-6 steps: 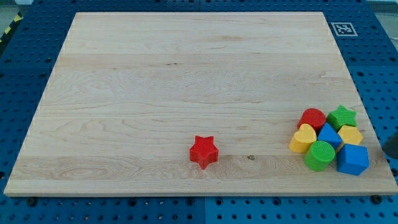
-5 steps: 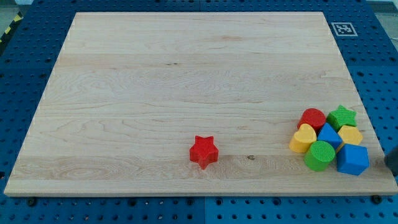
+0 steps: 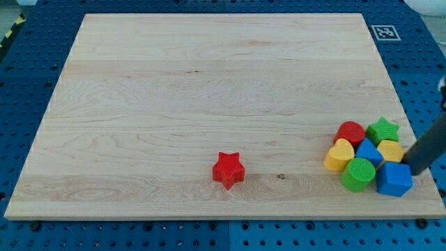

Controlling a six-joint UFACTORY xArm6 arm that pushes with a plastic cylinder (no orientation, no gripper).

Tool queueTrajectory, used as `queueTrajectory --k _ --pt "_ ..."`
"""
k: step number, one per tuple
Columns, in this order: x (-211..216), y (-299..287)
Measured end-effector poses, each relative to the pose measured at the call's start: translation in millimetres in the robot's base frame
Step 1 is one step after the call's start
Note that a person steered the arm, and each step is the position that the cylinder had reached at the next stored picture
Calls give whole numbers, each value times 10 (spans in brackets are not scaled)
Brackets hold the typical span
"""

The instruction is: Slide the yellow hexagon and red circle towards the center left

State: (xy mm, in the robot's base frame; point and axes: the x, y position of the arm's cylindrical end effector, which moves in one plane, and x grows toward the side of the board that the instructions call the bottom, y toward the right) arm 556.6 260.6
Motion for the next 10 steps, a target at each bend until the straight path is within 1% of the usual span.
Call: queueTrajectory --k 3,5,7,9,10 --pt "-698 -1064" --pt "-1041 -1985" --pt "-1575 -2899" --pt "-1742 -3746" --pt "-1661 -3783"
